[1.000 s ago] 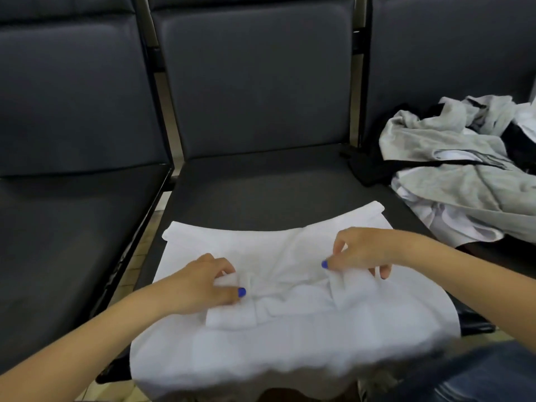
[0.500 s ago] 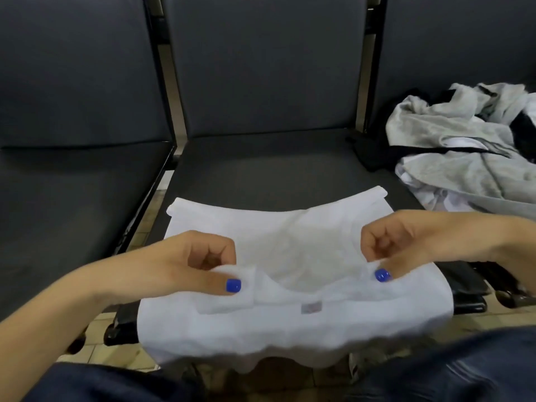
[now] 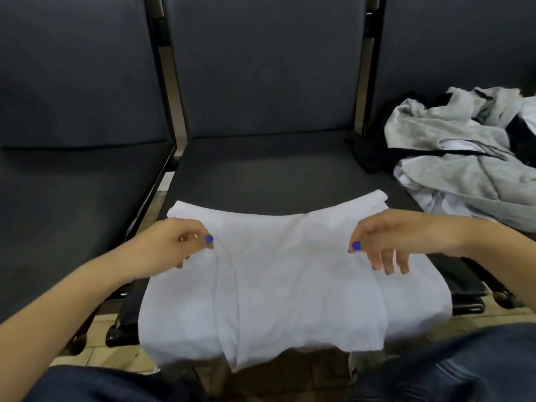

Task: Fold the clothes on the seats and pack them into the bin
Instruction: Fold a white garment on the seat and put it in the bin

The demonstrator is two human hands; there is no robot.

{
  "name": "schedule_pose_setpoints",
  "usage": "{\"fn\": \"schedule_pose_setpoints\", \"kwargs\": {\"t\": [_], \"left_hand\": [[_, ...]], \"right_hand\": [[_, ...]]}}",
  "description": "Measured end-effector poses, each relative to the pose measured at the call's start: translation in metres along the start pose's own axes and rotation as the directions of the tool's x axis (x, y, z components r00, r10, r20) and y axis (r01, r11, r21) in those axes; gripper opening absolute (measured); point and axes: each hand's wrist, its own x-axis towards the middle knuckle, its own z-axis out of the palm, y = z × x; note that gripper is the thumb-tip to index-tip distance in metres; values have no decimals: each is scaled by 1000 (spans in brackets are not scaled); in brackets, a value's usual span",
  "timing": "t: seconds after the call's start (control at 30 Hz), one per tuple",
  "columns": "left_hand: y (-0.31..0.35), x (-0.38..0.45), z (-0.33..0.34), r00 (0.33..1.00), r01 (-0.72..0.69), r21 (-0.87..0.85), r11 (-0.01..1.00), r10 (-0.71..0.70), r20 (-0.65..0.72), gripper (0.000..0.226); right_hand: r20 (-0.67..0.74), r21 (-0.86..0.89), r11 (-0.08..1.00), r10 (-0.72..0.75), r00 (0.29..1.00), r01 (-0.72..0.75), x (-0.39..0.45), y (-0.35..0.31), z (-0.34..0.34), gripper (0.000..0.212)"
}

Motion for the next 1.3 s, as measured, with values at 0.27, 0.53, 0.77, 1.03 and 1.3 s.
{"fn": "schedule_pose_setpoints", "kwargs": {"t": [0.27, 0.53, 0.77, 1.03, 1.3], "left_hand": [[-44, 61, -5, 837, 327, 78, 942, -250, -487, 45], [-30, 66, -6, 794, 410, 33, 912, -339, -505, 18], [-24, 64, -6, 774, 80, -515, 853, -379, -507, 40], [-27, 57, -14, 664, -236, -743, 626, -455, -594, 46], [-49, 67, -5, 705, 57, -530, 846, -410, -579, 38]], "right_hand": [[-709, -104, 926, 187, 680, -363, 87, 50, -48, 52], [-724, -10, 967, 170, 669, -256, 85, 49, -55, 36], [-676, 635, 694, 289, 678, 338, 70, 41, -47, 16], [-721, 661, 573, 306, 621, 485, 60, 50, -56, 24], [-747, 236, 969, 226, 625, -69, 69, 62, -54, 15]]}}
